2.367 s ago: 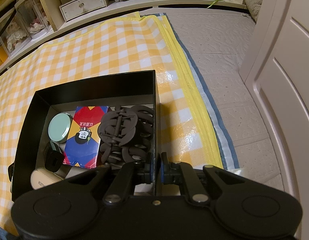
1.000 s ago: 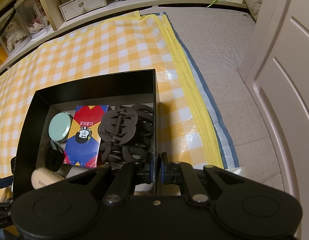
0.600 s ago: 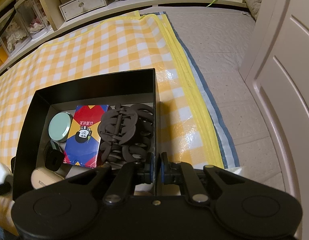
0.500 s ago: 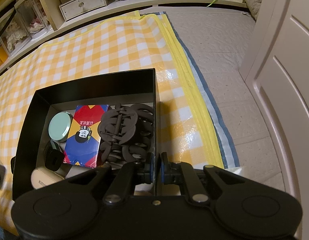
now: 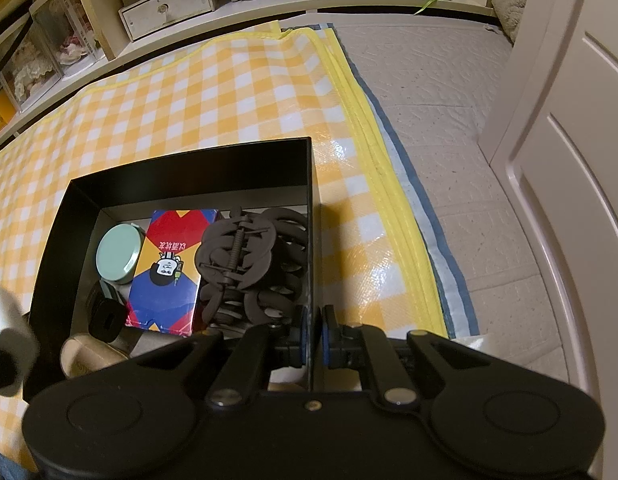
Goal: Organize rigid objects
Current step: 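Carry the white charger over the black box and lower it inside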
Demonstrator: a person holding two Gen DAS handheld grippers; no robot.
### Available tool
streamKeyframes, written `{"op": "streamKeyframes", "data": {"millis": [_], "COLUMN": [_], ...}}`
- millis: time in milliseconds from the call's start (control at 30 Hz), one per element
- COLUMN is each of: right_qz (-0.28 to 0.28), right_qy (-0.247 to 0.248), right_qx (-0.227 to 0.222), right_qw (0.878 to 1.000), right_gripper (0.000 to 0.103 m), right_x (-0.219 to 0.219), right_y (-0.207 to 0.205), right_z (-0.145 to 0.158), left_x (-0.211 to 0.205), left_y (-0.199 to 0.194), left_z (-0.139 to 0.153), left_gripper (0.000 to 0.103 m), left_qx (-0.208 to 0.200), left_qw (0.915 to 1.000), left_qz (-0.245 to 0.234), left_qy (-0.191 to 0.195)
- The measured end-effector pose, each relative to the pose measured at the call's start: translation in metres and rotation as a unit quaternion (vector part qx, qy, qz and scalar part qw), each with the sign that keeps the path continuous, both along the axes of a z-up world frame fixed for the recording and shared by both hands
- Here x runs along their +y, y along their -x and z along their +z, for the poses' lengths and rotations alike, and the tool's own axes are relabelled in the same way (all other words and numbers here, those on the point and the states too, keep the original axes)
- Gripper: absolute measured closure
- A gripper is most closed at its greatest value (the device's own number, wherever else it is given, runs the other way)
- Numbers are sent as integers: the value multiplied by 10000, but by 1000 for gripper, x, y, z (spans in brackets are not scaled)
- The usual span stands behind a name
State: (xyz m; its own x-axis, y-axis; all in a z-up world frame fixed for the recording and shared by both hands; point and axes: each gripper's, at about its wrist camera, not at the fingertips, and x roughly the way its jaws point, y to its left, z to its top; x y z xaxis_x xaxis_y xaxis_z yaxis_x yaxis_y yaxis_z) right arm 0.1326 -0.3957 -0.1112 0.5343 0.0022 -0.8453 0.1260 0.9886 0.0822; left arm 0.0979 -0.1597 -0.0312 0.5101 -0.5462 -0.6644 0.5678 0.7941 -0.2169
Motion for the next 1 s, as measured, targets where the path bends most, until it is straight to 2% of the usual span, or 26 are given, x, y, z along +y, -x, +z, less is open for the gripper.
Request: {"op": "streamKeyframes", "data": {"millis": [333,600,867,933,967,1000], "right_qz": [-13,-60,-109,-116,-117,-118], "right_qy": [-43,-113,-172,-186,-187,-187], "right_qx": [1,21,27,14,15,14], "right_qw": [10000,9999,9998,9998,9998,9998], "right_gripper": [94,95,95,95,95,95], "right_x": [0,-2,-3,-4,-3,-3], "right_y": [1,-1,-1,-1,-1,-1], "right_z": [-1,-1,-1,-1,-1,-1], "left_x": [-61,-89,-109,-111,-111,-110], "left_y": [-23,-16,-13,-15,-15,-14], "left_z": [-18,-38,-43,-44,-44,-43], "left_gripper": [44,44,43,32,15,11], "left_qx": [371,636,572,561,583,583], "left_qw": [9987,9966,9966,9968,9967,9968], "left_qz": [-334,-519,-589,-572,-557,-546], "left_qy": [-63,-61,68,81,61,68]}}
